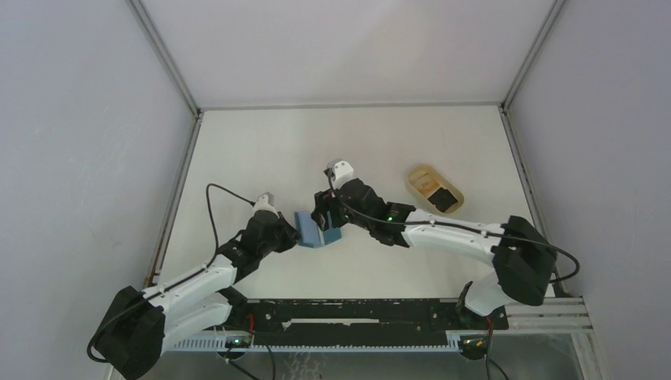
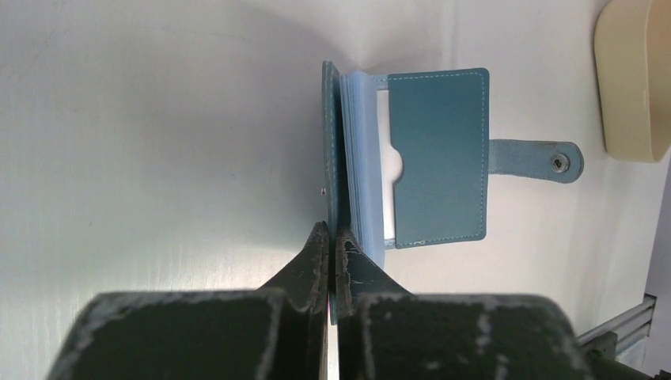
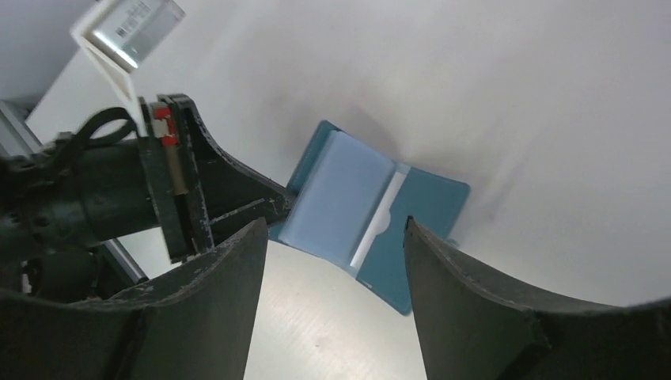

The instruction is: Take the credit cards out of the card holder

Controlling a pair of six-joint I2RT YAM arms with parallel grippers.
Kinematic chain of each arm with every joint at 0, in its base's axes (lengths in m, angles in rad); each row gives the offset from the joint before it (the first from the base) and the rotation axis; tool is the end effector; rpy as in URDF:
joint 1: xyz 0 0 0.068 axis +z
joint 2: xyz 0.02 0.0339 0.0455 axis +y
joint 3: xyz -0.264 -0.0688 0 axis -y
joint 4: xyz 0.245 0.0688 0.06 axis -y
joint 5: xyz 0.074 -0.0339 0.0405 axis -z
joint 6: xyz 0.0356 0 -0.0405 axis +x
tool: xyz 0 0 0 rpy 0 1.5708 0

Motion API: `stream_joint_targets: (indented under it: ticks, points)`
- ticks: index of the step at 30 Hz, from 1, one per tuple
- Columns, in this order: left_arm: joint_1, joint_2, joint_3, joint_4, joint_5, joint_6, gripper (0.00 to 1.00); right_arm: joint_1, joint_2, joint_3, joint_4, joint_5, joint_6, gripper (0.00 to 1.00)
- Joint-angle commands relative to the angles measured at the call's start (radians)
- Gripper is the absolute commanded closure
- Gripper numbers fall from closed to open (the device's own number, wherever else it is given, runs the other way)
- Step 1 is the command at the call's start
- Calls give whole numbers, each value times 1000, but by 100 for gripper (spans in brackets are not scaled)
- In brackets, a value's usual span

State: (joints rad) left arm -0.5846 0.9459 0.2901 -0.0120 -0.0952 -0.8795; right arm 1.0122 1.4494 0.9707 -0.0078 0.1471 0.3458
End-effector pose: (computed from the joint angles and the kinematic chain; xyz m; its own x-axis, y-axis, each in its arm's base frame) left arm 0.1539 -0.0978 0.1580 -0.7045 -0.4534 -0.5459 -0.0873 0.8188 -0.5674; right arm 0.1791 0.2768 0.2649 -0.4942 -0.1581 -0.8549 -0.6406 0.7310 0.2352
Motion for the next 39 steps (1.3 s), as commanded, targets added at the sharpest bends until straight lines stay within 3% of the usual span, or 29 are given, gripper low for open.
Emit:
stream_joint_targets:
  ticks: [1,15,31,39]
  points:
    - [-14,-19,67,-38,-22,30,100,16,112,53,71,-77,32,28]
    - [-17,-24,70,-49,-32,30,100,57,331,154,74,-68,64,28]
    - [-17,-56,50,-64,-44,27,100,52,435,204,35,-20,45,28]
    - [-16,-56,43,-67,-53,28,100,66,428,214,-36,83,-23,28]
